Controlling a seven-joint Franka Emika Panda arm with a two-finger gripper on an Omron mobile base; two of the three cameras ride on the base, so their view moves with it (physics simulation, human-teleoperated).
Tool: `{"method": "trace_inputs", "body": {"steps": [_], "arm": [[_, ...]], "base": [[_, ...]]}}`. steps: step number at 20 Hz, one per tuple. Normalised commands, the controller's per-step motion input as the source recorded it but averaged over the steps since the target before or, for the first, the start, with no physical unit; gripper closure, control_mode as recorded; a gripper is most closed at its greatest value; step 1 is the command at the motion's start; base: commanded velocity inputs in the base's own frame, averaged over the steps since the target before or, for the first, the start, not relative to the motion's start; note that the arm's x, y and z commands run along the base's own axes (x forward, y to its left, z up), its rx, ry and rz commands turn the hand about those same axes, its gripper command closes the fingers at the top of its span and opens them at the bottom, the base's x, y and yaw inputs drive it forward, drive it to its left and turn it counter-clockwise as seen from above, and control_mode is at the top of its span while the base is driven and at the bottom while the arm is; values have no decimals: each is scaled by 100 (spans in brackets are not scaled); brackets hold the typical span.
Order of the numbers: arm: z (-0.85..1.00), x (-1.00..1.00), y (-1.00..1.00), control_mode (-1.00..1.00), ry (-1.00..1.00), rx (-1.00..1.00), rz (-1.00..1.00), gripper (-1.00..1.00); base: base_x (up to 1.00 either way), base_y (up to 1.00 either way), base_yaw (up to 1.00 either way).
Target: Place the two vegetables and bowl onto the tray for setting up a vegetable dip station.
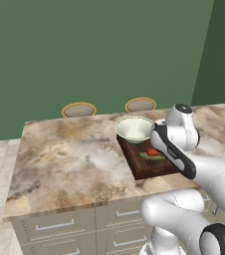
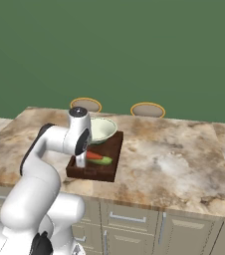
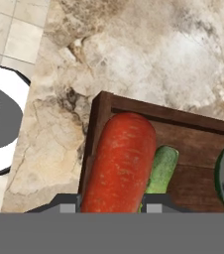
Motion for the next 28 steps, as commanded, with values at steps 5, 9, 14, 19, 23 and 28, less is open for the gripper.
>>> {"method": "trace_inputs", "body": {"steps": [5,9,14,19,23,28], "arm": [[-25,0,0,-100,-1,0,4,100],[-22,1,0,-100,-1,0,4,100],[-9,11,0,-100,-2,0,1,100],[0,23,0,-100,-1,0,0,100],[-2,24,-1,-100,-1,0,0,100],[-8,17,0,-100,-1,0,0,100]], "base": [[0,0,0],[0,0,0],[0,0,0],[0,0,0],[0,0,0],[0,0,0]]}}
